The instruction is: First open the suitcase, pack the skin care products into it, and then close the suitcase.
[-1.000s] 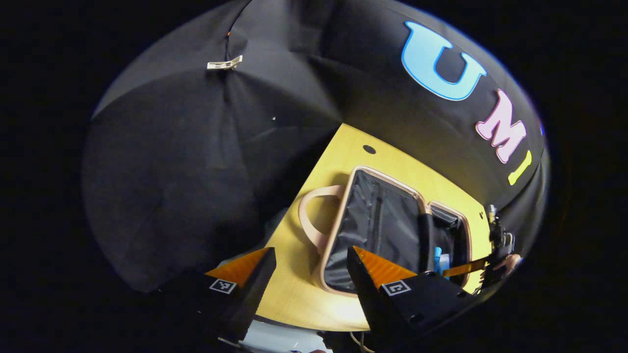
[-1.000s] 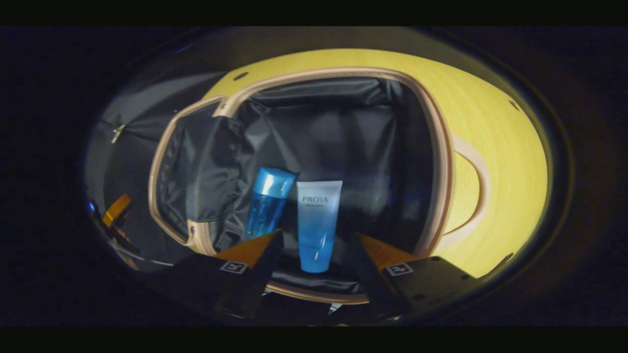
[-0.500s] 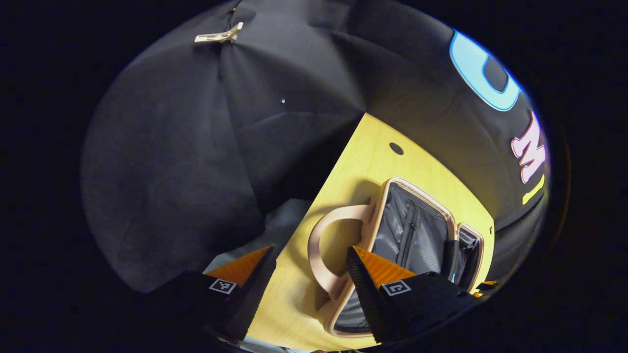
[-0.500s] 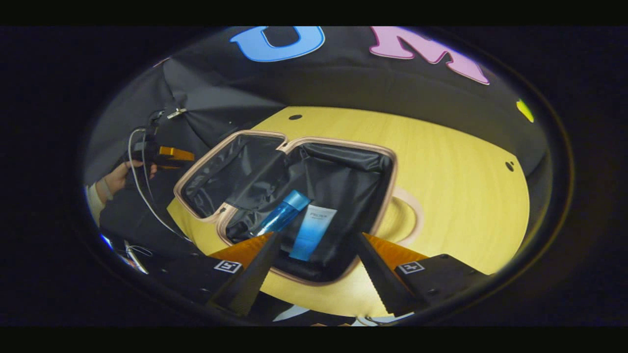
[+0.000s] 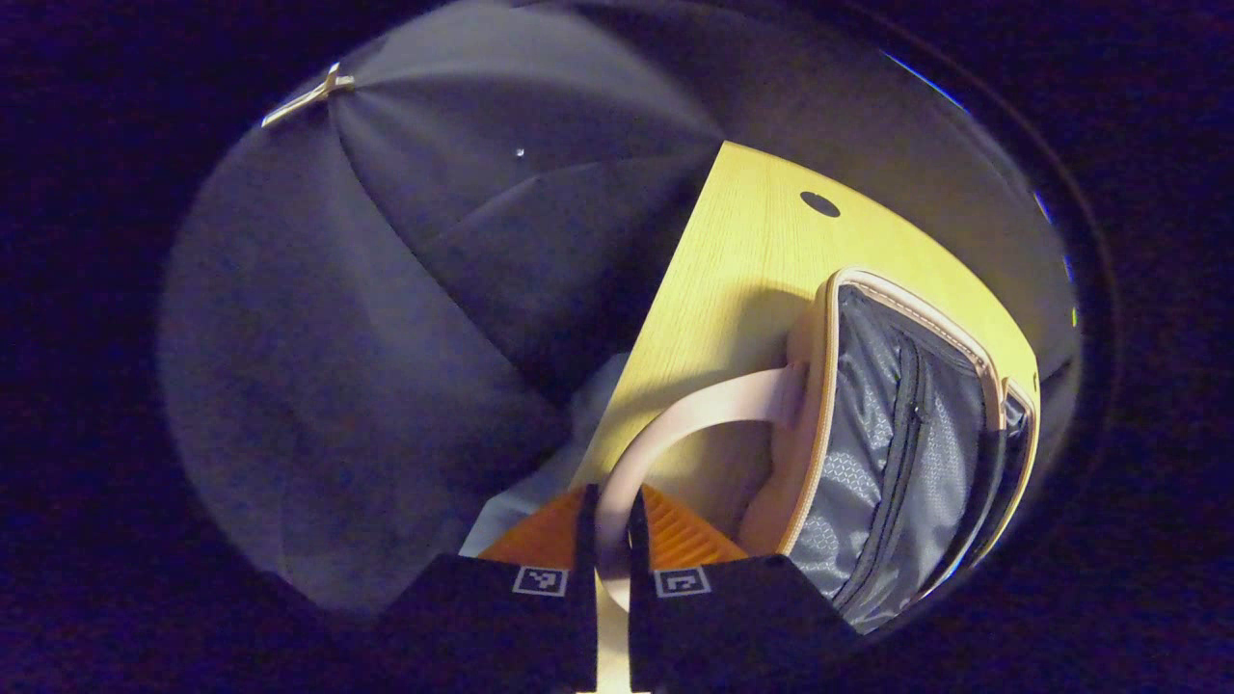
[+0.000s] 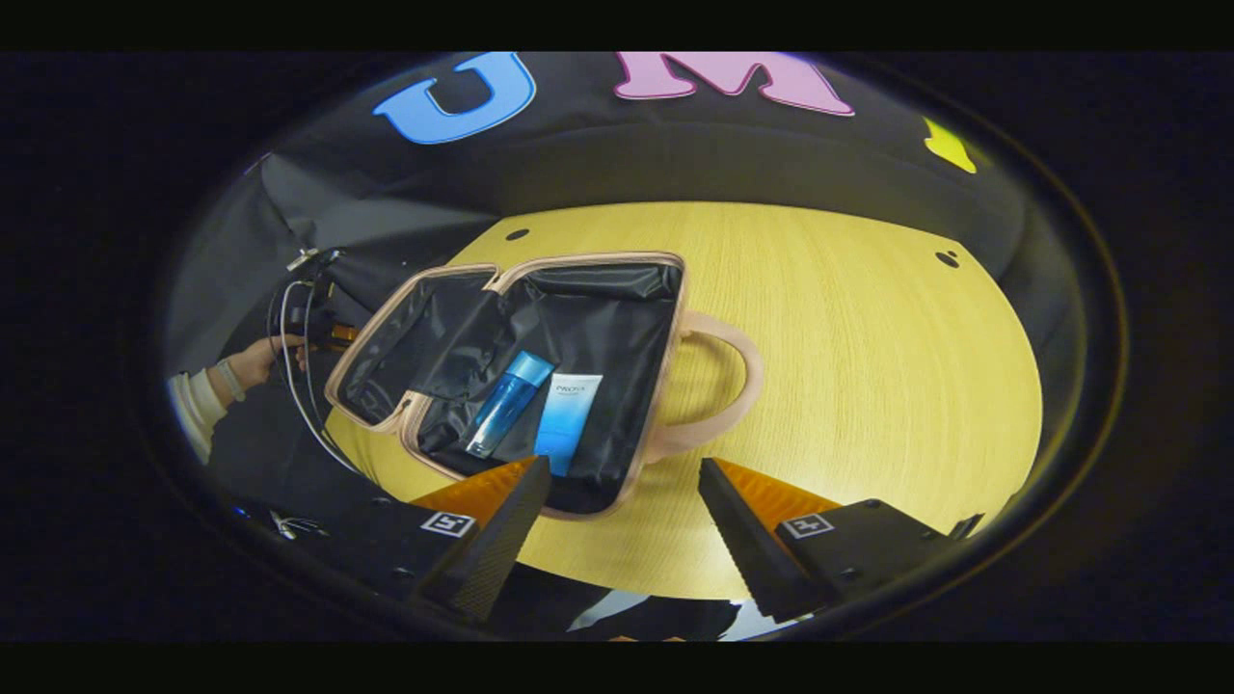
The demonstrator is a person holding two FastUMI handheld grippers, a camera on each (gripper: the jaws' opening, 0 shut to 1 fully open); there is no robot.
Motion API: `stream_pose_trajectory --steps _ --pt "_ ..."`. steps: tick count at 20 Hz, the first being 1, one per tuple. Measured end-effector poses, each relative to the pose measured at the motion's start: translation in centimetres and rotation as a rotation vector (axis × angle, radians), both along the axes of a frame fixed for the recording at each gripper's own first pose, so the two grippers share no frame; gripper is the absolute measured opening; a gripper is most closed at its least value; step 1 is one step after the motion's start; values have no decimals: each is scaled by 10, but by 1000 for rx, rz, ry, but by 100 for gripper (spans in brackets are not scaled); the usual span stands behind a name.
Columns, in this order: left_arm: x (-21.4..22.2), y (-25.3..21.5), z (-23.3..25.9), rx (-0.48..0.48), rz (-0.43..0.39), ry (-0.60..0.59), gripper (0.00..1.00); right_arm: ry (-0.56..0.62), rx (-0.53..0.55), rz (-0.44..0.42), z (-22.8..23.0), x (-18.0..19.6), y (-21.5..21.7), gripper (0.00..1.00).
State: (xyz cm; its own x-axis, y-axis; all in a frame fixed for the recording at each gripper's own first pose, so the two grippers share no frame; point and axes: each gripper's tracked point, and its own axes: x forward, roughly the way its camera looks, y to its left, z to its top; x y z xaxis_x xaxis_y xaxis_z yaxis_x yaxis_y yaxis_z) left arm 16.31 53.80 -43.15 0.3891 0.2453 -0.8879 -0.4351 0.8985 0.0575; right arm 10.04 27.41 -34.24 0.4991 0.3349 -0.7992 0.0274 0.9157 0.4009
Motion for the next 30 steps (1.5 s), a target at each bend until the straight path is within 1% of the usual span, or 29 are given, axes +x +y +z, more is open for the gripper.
stream_pose_trajectory --steps 2,5,6,8,9,10,13,15,16,17,18,19,20,21,24,26,28,30 --pt "2 -1 10 13 -34 -1 15 -14 15 -8 5 -1 1 98" --pt "4 -8 33 3 -41 -35 14 -51 14 -12 10 0 -8 98" --pt "4 -11 46 3 -56 -60 14 -63 13 -17 12 1 -11 98" --pt "6 -22 77 10 -111 -123 13 -84 26 -24 20 1 -16 98" --pt "7 -26 96 31 -133 -153 12 -102 31 -20 26 1 -19 98" --pt "8 -28 117 48 -151 -185 11 -120 26 -12 29 1 -24 90" --pt "8 -58 186 75 -205 -297 10 -167 32 7 43 -1 -44 89" --pt "6 -95 227 73 -255 -361 10 -201 35 16 50 -2 -61 89" --pt "6 -120 247 61 -283 -395 10 -217 31 24 56 -5 -73 98" --pt "6 -143 265 50 -305 -423 10 -232 27 33 60 -10 -83 89" --pt "8 -166 280 35 -326 -447 9 -248 25 44 63 -12 -93 98" --pt "9 -191 290 18 -349 -466 10 -266 18 52 67 -15 -105 89" --pt "9 -217 299 14 -372 -484 10 -283 7 58 69 -20 -116 89" --pt "12 -243 305 7 -401 -495 10 -296 -2 58 71 -24 -129 98" --pt "22 -321 307 -28 -488 -506 10 -314 -2 36 76 -43 -167 98" --pt "30 -367 299 -68 -536 -502 10 -345 -6 -5 81 -51 -194 98" --pt "37 -418 279 -131 -592 -488 10 -362 -19 -42 82 -63 -218 98" --pt "40 -468 244 -213 -629 -464 10 -356 -22 -69 81 -77 -237 98"
